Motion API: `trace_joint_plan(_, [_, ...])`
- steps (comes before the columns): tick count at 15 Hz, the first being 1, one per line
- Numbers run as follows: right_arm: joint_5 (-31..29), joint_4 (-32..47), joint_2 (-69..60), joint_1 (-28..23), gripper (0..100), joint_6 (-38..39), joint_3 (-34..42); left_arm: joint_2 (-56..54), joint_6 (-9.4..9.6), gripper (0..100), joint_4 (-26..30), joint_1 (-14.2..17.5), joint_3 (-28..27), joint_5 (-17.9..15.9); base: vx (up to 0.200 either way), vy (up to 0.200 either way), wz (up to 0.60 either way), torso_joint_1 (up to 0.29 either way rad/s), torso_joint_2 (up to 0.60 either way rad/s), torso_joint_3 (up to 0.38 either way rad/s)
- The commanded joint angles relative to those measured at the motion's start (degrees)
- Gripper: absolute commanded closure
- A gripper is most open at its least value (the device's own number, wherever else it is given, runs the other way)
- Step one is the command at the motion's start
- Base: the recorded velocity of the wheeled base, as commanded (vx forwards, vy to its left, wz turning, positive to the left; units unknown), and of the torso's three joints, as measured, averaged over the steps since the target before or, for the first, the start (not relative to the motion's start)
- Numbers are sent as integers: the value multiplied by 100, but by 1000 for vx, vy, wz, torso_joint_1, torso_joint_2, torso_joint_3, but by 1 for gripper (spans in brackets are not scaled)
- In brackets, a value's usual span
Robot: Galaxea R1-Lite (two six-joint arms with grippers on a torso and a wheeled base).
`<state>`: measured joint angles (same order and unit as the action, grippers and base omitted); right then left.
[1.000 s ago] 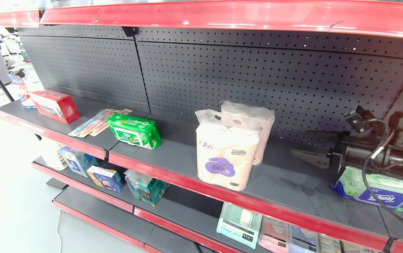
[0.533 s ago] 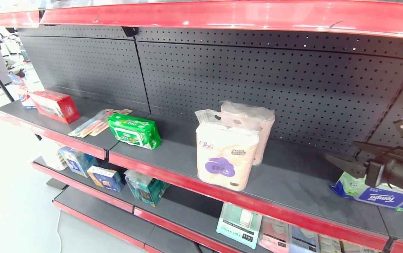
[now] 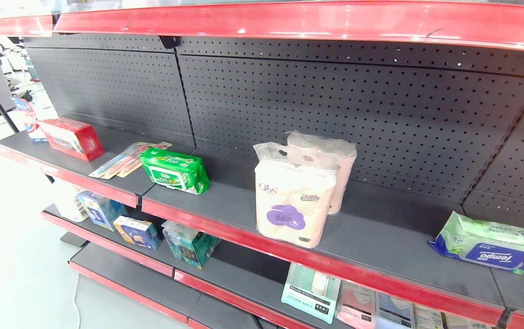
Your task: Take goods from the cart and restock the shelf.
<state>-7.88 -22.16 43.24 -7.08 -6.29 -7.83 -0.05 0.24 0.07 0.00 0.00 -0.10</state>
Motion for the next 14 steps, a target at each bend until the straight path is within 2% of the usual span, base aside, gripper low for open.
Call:
trace_joint_plan(1, [-847,142,-1283,691,0,-13,616,5,2,0,1,0,0,1,0,0,0,0,0,0])
trace_joint_plan(3, [-935,371,-1872,699,0,-83,747,5,2,0,1,0,0,1,0,0,0,0,0,0])
trace_joint_plan(4, [-874,898,-2382,726,0,-188,747,5,2,0,1,0,0,1,0,0,0,0,0,0])
trace_joint_plan(6, [-258,2023,-3489,823,0,-180,686,5,2,0,1,0,0,1,0,0,0,0,0,0])
trace_joint_plan(7, [-4,2445,-3656,796,0,-162,510,5,2,0,1,0,0,1,0,0,0,0,0,0])
trace_joint_plan(10, [102,2497,-4043,823,0,-144,484,5,2,0,1,0,0,1,0,0,0,0,0,0])
trace_joint_plan(11, [454,2480,-4324,717,0,-118,519,5,2,0,1,0,0,1,0,0,0,0,0,0])
trace_joint_plan(12, [541,2462,-4315,726,0,-118,537,5,2,0,1,0,0,1,0,0,0,0,0,0])
trace_joint_plan(14, [1025,2445,-4315,717,0,374,537,5,2,0,1,0,0,1,0,0,0,0,0,0])
